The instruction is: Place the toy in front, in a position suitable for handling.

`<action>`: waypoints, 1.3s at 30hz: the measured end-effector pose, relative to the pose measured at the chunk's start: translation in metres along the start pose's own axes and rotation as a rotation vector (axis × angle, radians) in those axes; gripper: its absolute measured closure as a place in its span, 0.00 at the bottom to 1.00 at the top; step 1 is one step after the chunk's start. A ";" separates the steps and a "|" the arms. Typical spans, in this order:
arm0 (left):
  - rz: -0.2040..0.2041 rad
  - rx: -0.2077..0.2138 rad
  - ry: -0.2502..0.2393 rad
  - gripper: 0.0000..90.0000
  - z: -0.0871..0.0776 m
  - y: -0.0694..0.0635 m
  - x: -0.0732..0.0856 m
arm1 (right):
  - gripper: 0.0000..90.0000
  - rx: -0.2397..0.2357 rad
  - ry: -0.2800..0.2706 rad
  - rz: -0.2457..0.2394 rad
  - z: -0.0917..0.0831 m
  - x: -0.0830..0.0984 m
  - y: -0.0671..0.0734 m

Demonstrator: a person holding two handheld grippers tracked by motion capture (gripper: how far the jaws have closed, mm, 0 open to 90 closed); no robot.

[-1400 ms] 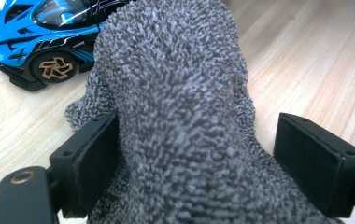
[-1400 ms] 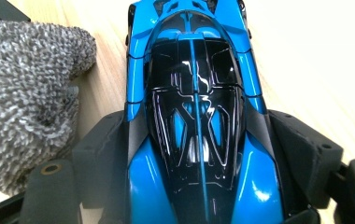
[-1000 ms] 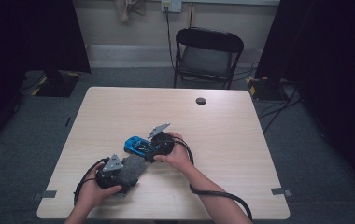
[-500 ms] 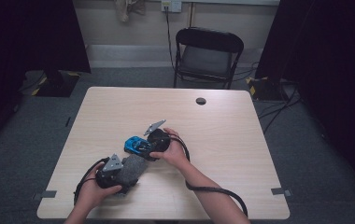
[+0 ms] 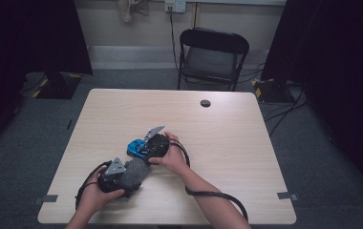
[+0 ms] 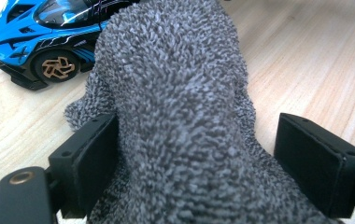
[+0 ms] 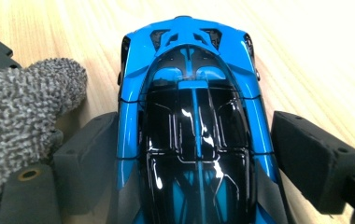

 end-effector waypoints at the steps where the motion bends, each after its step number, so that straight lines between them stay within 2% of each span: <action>1: 0.000 0.000 0.000 0.16 0.000 0.000 0.000 | 0.19 0.007 -0.010 0.005 0.000 0.000 0.000; 10: -0.001 0.001 -0.003 0.16 0.000 0.000 0.000 | 0.20 0.052 0.018 0.061 -0.002 0.001 0.002; 13: -0.001 0.004 -0.003 0.16 0.000 0.000 0.000 | 0.20 0.056 0.022 0.069 -0.002 0.000 0.003; 16: -0.006 0.007 -0.005 0.16 0.000 0.001 -0.001 | 0.20 0.052 0.049 0.080 -0.003 -0.001 0.002; 23: -0.007 0.007 -0.005 0.16 0.000 0.001 -0.001 | 0.21 0.054 0.034 0.085 -0.009 -0.005 0.000; 27: -0.005 0.007 -0.005 0.16 0.000 0.001 -0.001 | 0.21 0.067 0.049 0.090 -0.014 -0.001 -0.006; 32: -0.011 0.010 -0.007 0.16 0.000 0.001 -0.001 | 0.21 0.058 0.061 0.094 -0.018 0.002 -0.008; 35: -0.012 0.011 -0.007 0.16 0.000 0.001 -0.001 | 0.21 0.067 0.048 0.113 -0.023 0.003 -0.011; 39: -0.011 0.011 -0.006 0.16 0.000 0.001 -0.001 | 0.21 0.075 0.058 0.107 -0.027 0.003 -0.013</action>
Point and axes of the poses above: each handheld gripper's, and its own axes: z roughly forward along the jaws, x roughly out of its underside, y roughly to its left, the point moved 8 cm from there along z, roughly forward along the jaws, and after that the axes turned 9 degrees about -z, right-handed, at the moved point
